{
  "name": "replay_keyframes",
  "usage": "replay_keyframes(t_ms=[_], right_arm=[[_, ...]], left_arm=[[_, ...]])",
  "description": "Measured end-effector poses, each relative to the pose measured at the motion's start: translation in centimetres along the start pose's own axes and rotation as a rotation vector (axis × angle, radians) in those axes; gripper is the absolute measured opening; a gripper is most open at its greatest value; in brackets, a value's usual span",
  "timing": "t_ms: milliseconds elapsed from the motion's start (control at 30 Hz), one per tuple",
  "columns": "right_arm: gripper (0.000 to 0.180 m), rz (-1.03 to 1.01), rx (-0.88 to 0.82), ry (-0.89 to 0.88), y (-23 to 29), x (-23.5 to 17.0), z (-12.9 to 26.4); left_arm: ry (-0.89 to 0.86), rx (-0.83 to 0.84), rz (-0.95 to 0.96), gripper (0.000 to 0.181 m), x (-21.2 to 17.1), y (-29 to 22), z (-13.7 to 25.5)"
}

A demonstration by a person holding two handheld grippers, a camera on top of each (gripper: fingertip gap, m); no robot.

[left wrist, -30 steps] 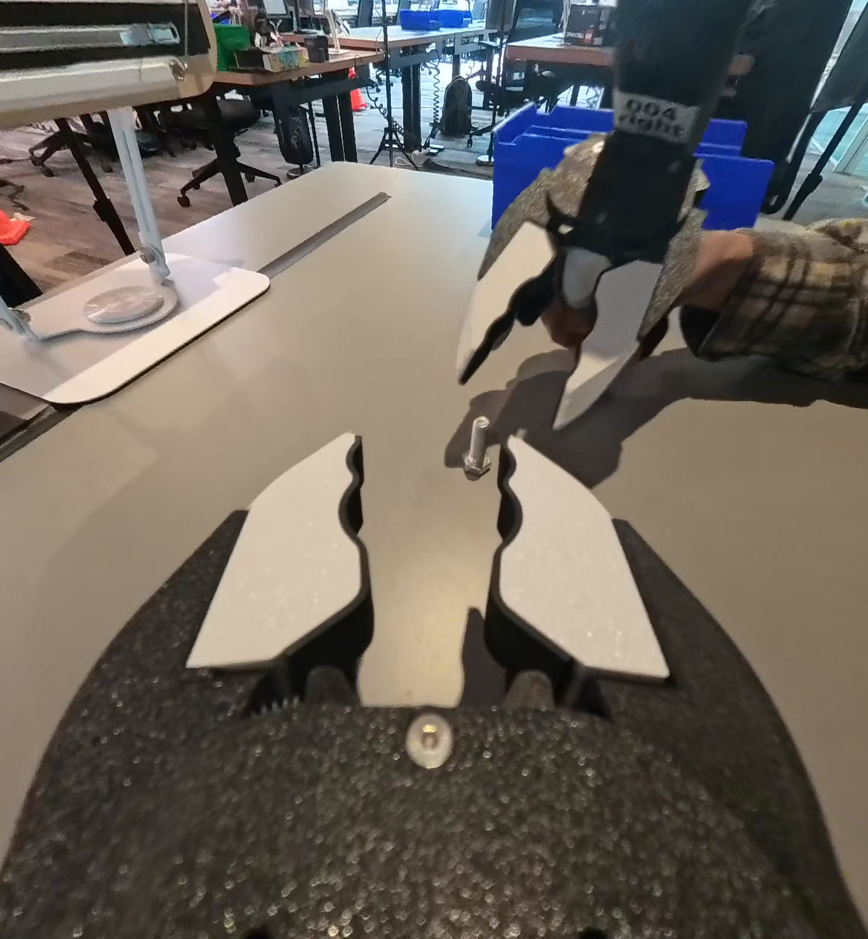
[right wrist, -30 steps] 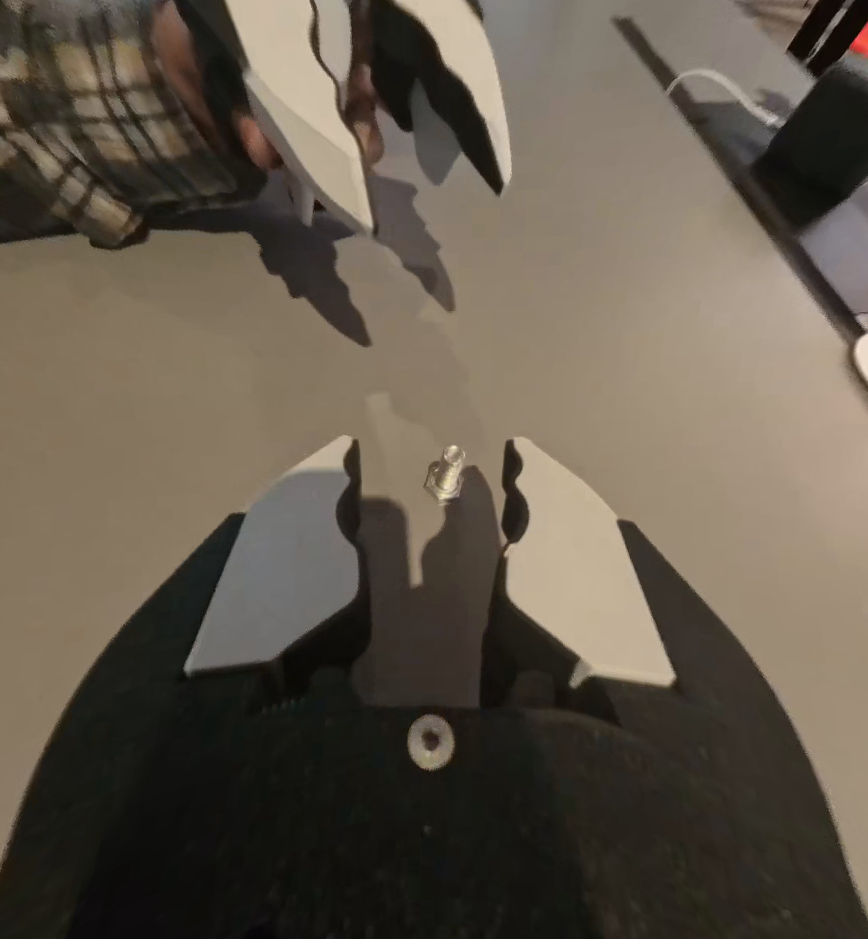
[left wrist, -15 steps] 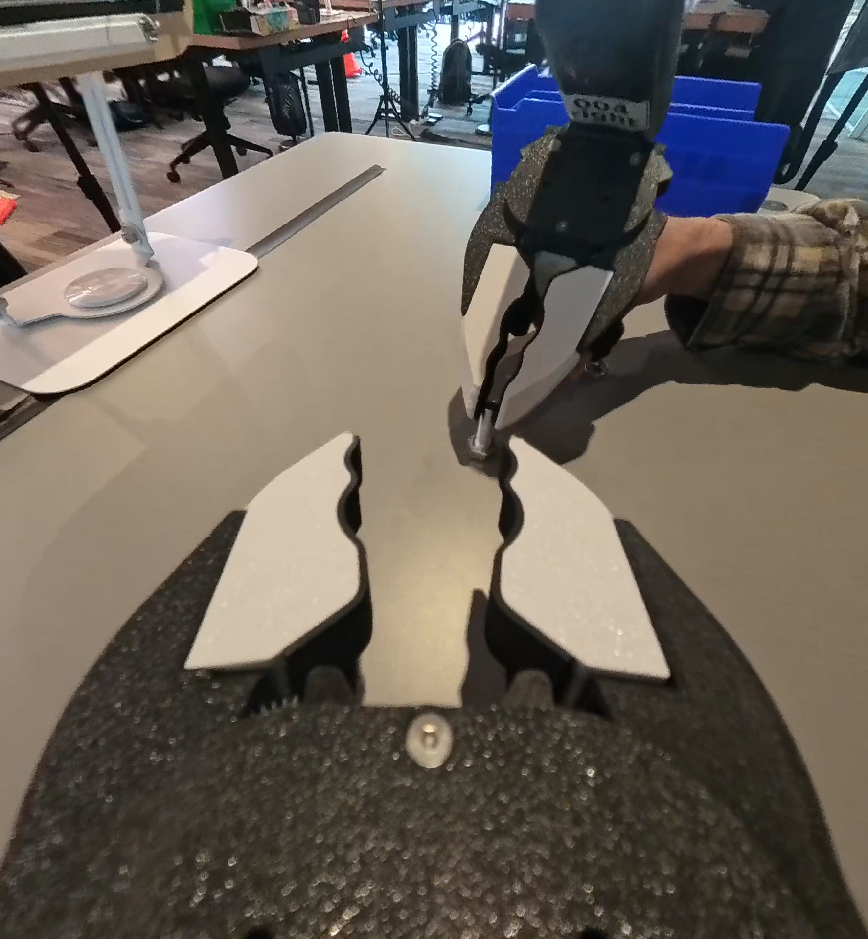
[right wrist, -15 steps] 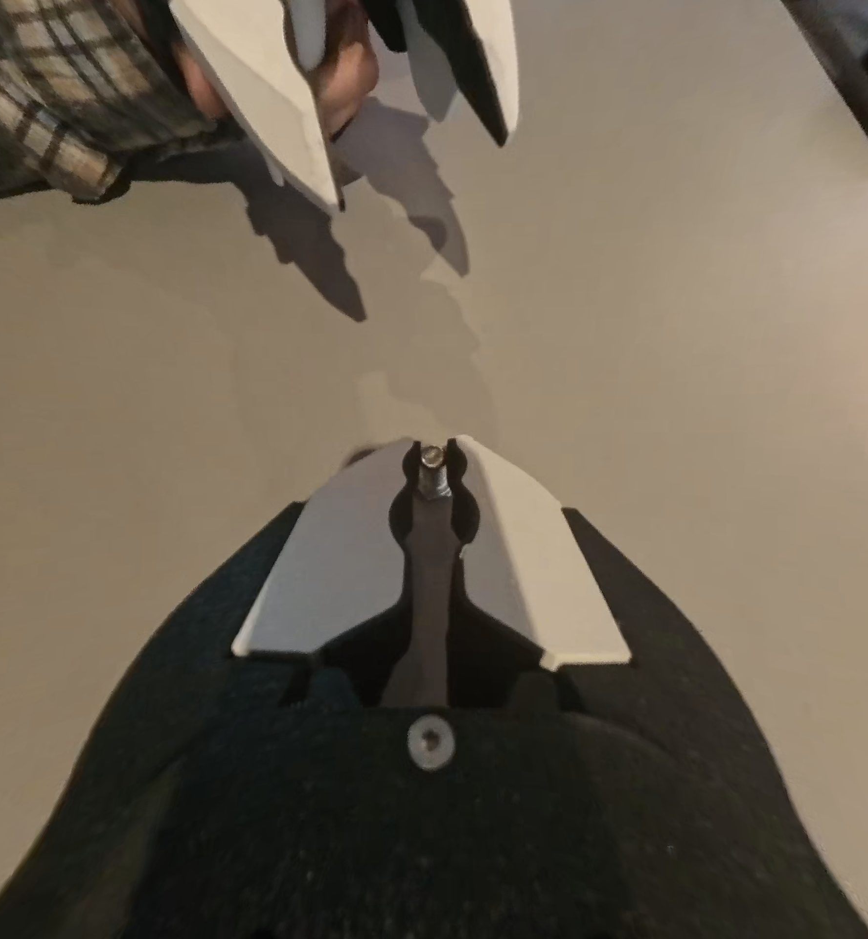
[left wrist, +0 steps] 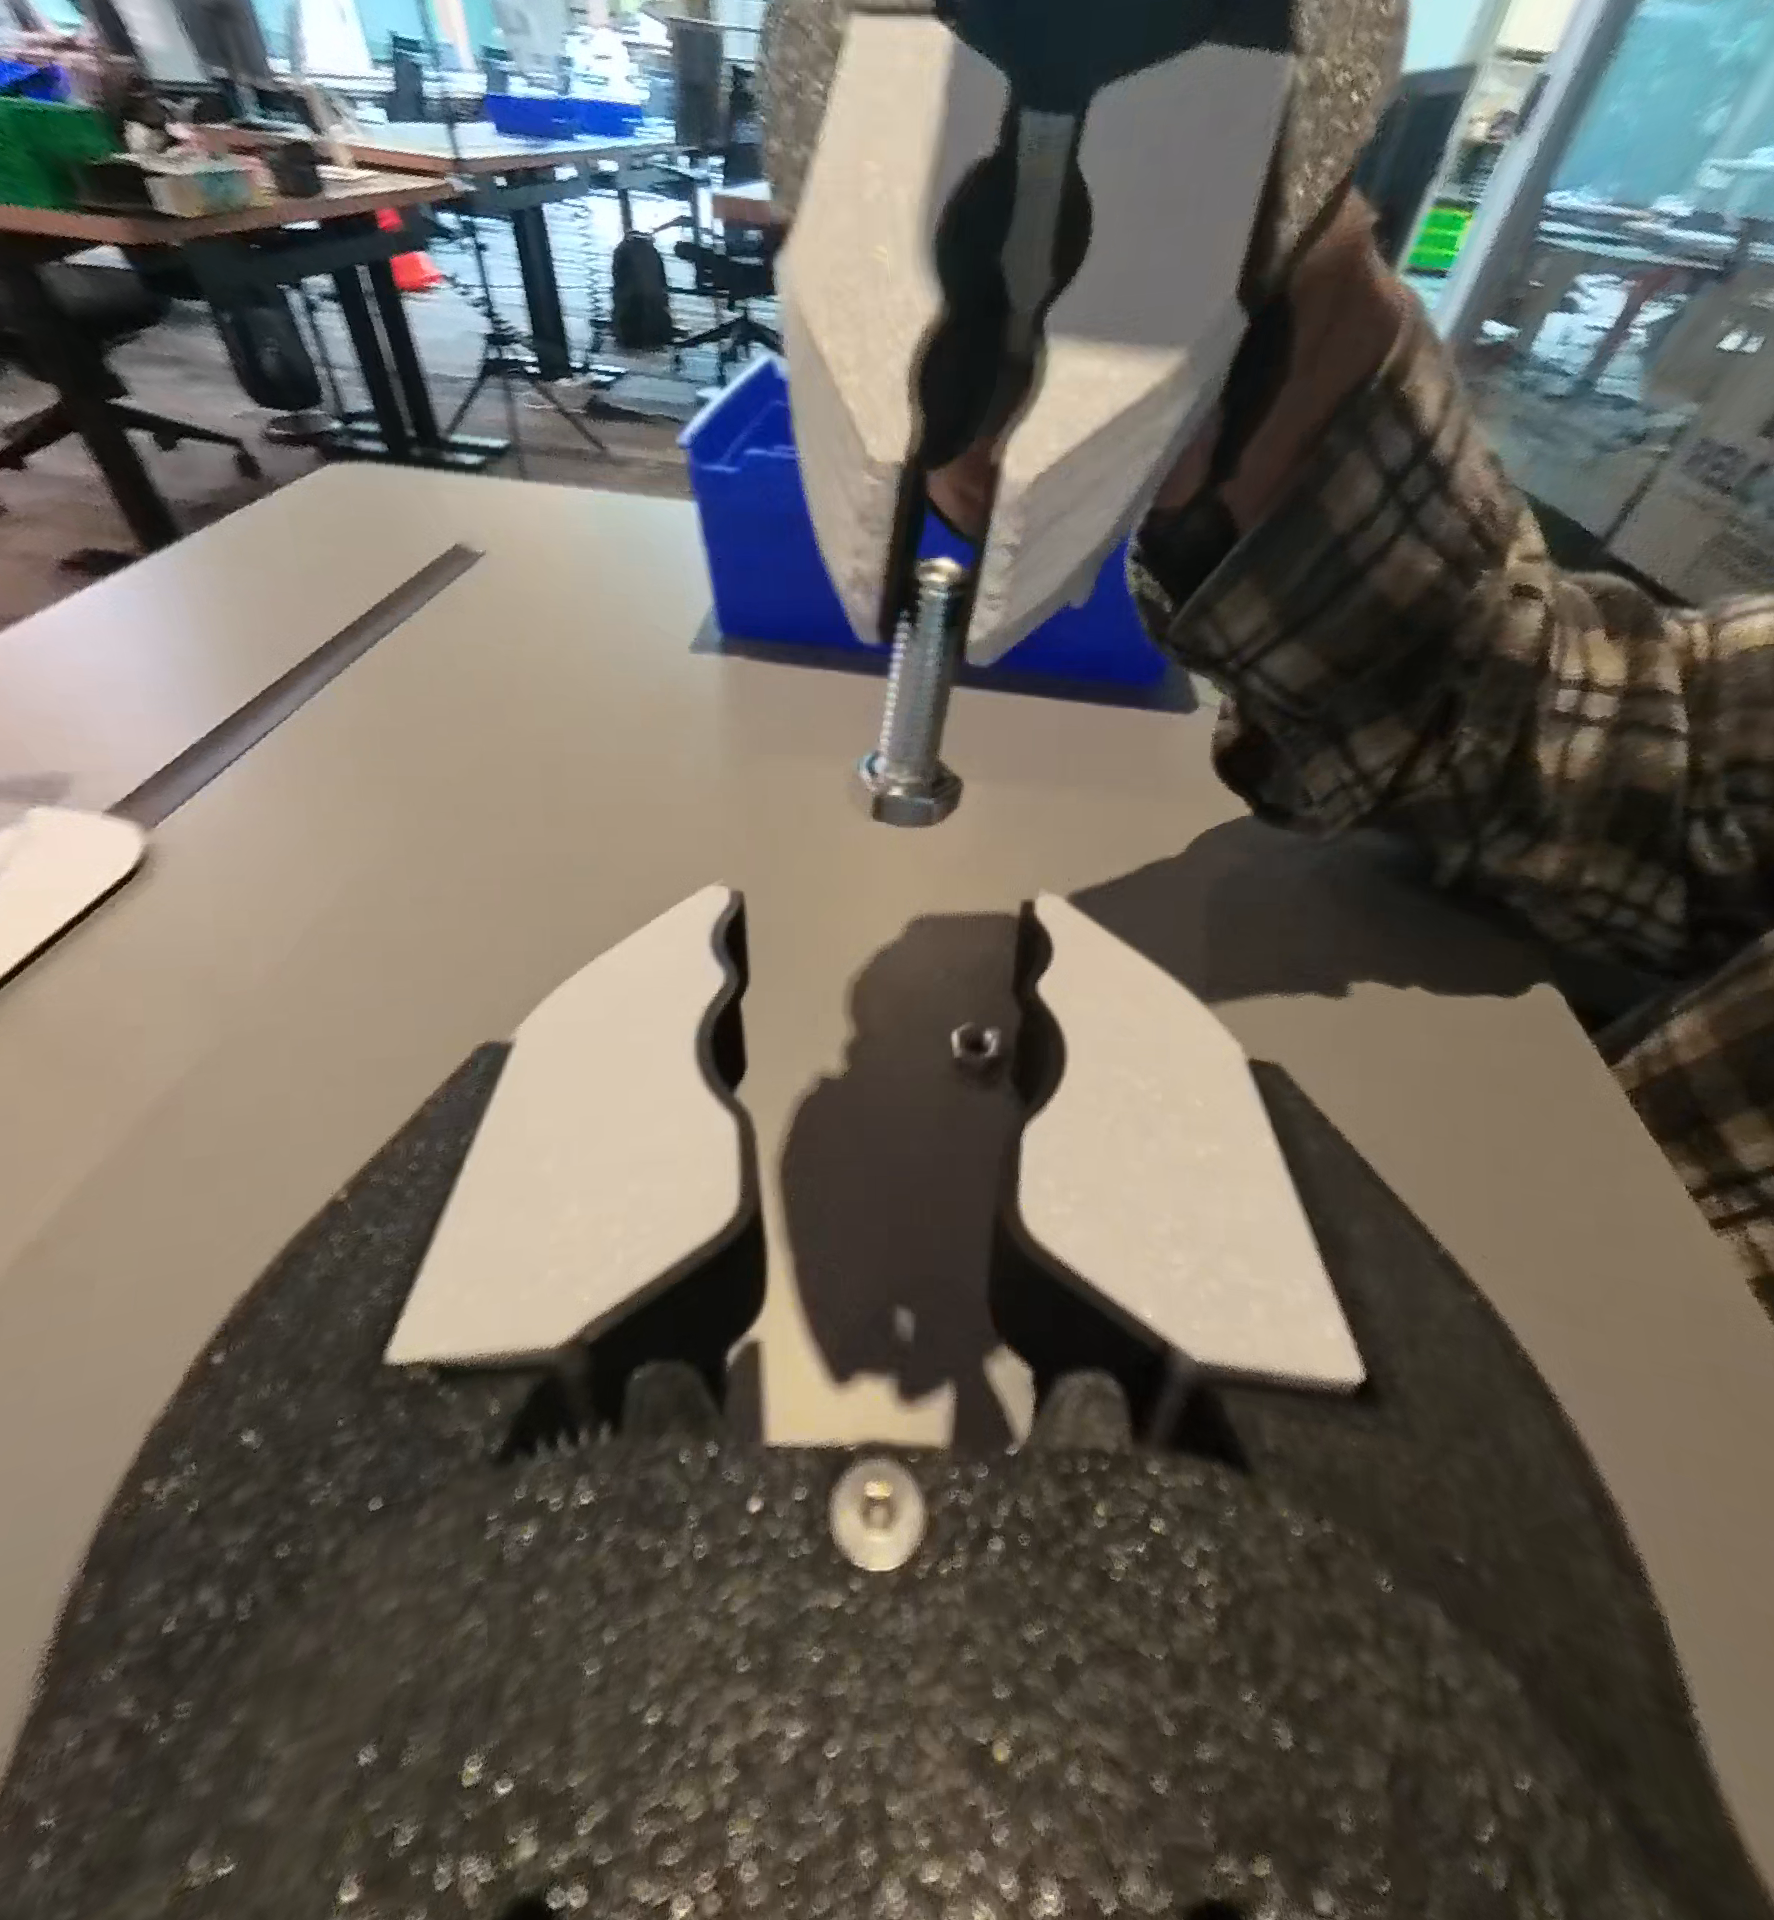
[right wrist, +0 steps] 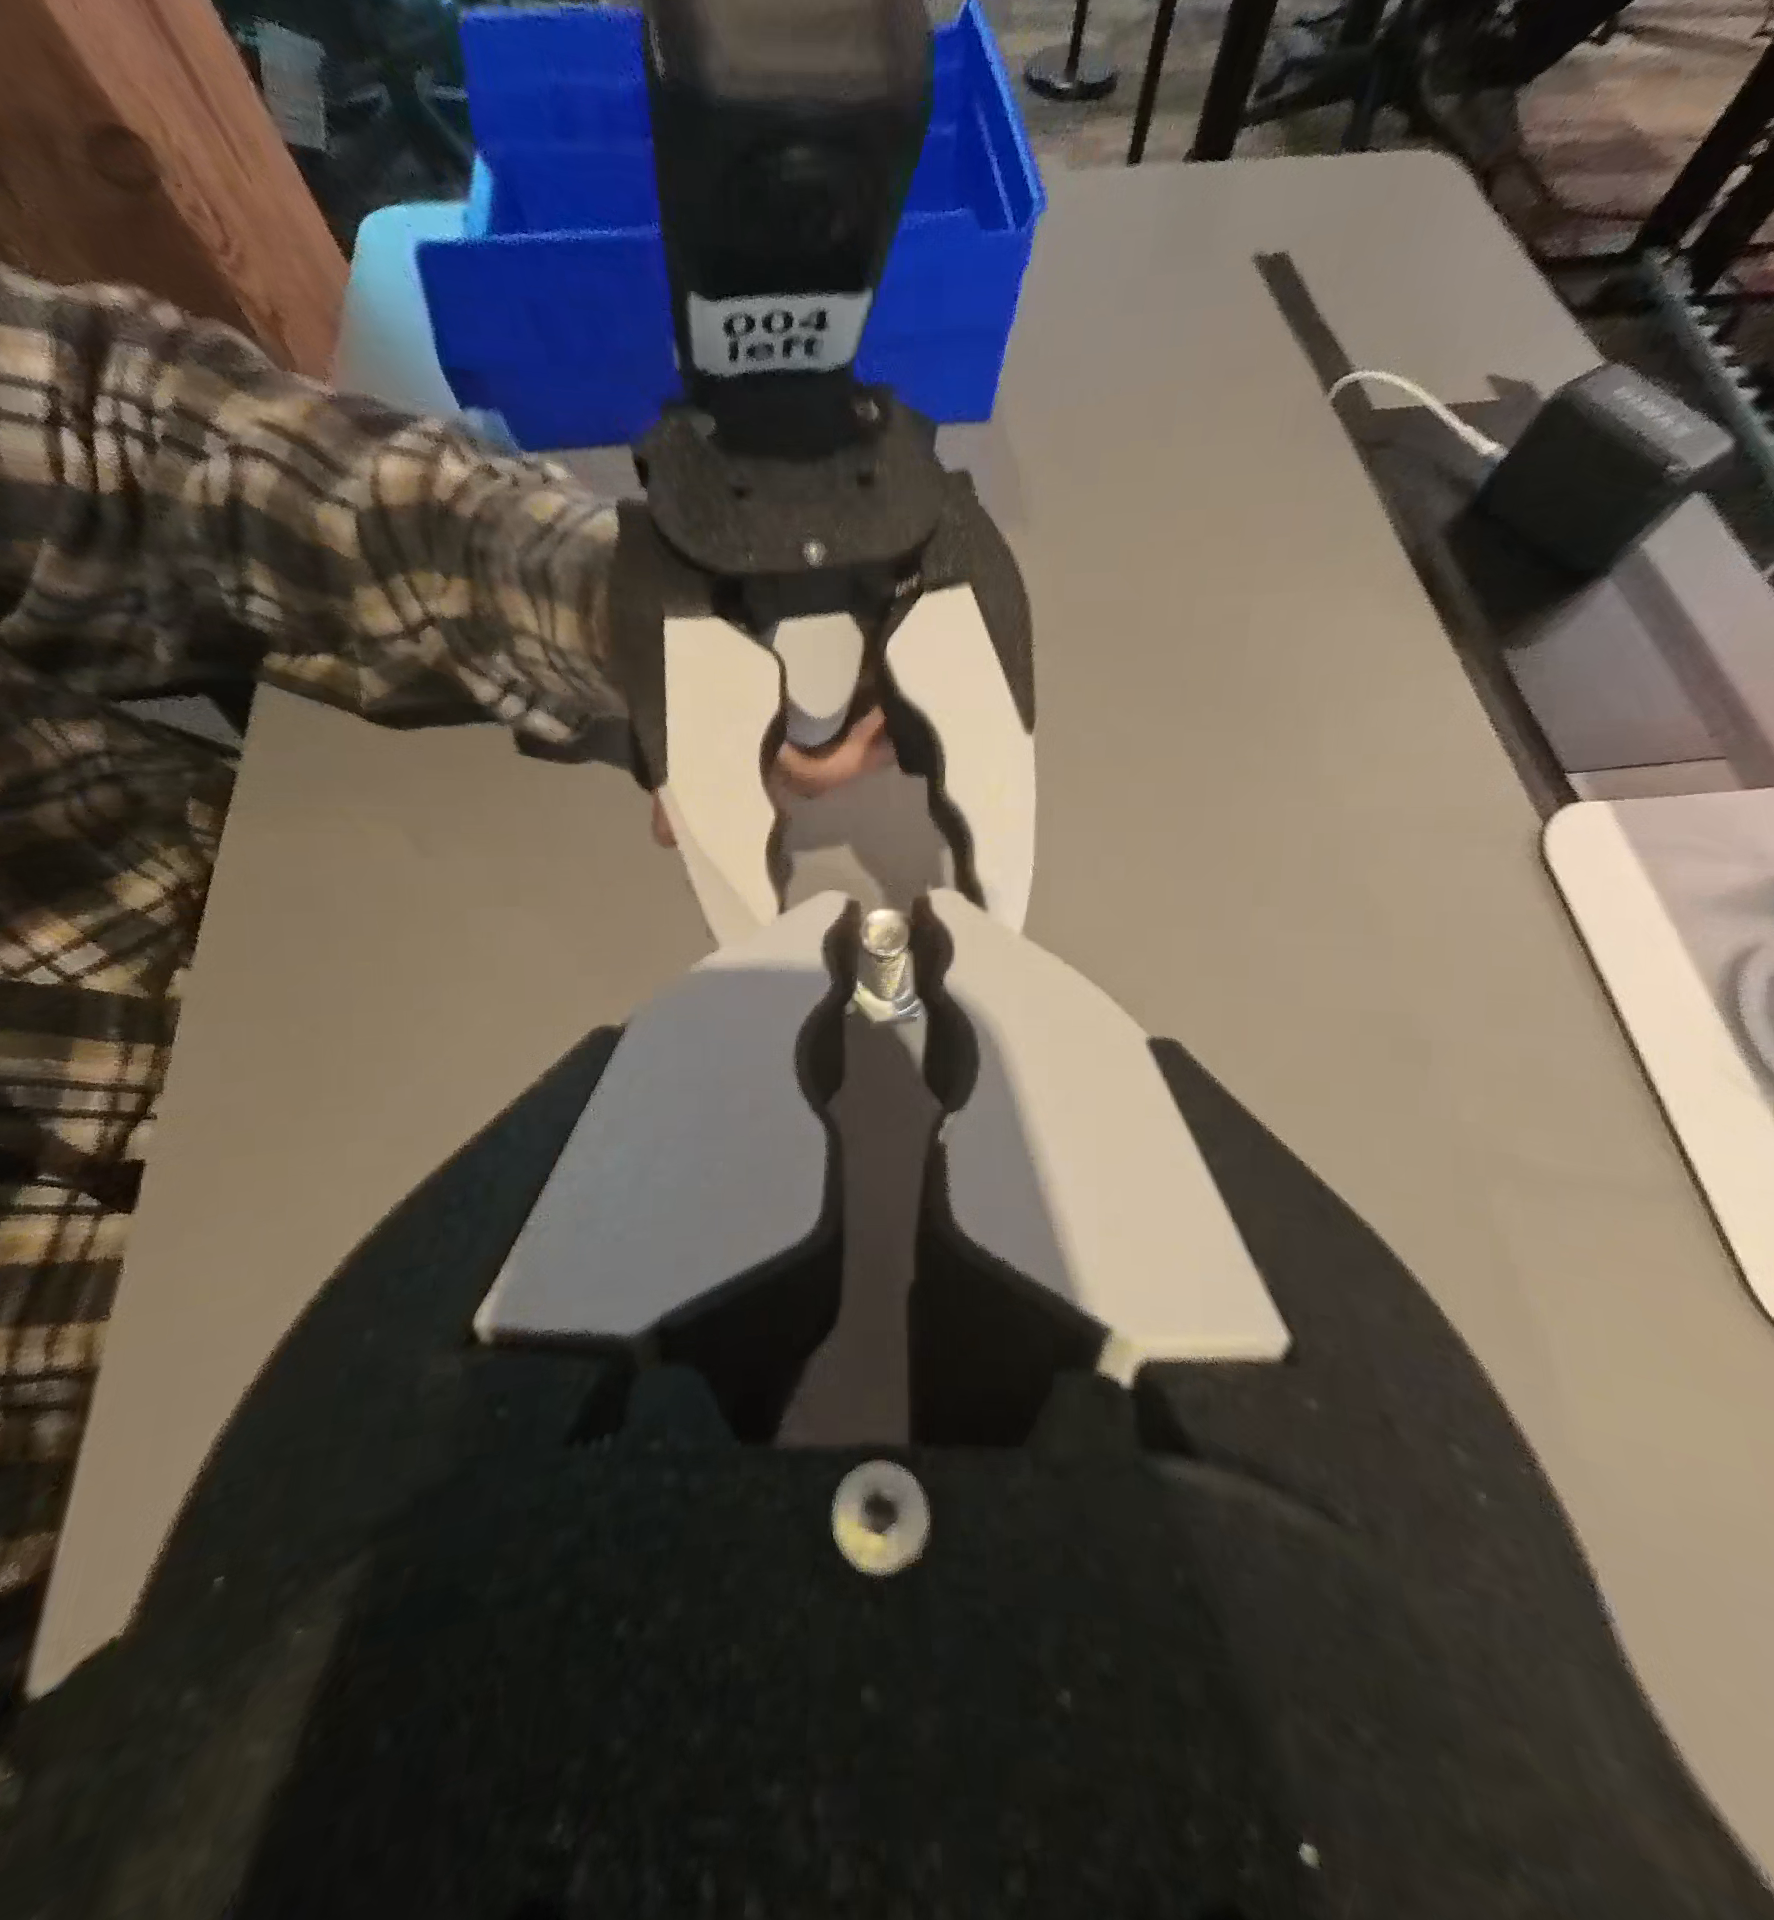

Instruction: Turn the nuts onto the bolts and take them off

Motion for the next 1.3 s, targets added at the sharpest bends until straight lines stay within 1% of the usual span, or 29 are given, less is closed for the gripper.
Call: replay_keyframes(t_ms=[67, 133, 233, 500, 867, 1167, 1300], right_arm=[[0.009, -0.037, 0.000, -0.018, -0.1, -0.1, 1.0], [0.009, -0.069, 0.004, -0.013, -0.3, -0.3, 1.6], [0.009, -0.077, 0.021, 0.000, -0.3, -0.3, 1.8], [0.009, -0.069, 0.072, 0.056, 0.2, -0.2, 0.4], [0.009, -0.083, 0.081, 0.015, 0.2, 0.0, 0.3], [0.009, -0.059, 0.077, 0.004, 0.3, 0.2, 0.3], [0.009, -0.052, 0.077, -0.003, 0.3, 0.2, 0.4]], left_arm=[[-0.002, -0.038, -0.024, 0.048, 0.7, -0.2, -1.6], [-0.049, -0.056, -0.040, 0.043, 1.0, -0.4, -2.8], [-0.047, -0.087, -0.027, 0.042, 1.0, -0.7, -3.9], [-0.076, -0.073, -0.034, 0.040, 1.4, -1.0, -3.5], [-0.071, -0.071, -0.048, 0.029, 1.6, -1.3, -3.4], [-0.078, -0.069, -0.017, 0.027, 1.5, -1.1, -3.4], [-0.087, -0.083, 0.000, 0.022, 1.5, -1.1, -3.3]])
Point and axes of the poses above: each gripper's, where its closed fingertips meet, z back along the fingers, x out of its top, y = z × x across the jaws, the point moved 10 cm from there along z, back along the fingers, and after that the axes turned 11 degrees about -x, right-handed, at the moved point
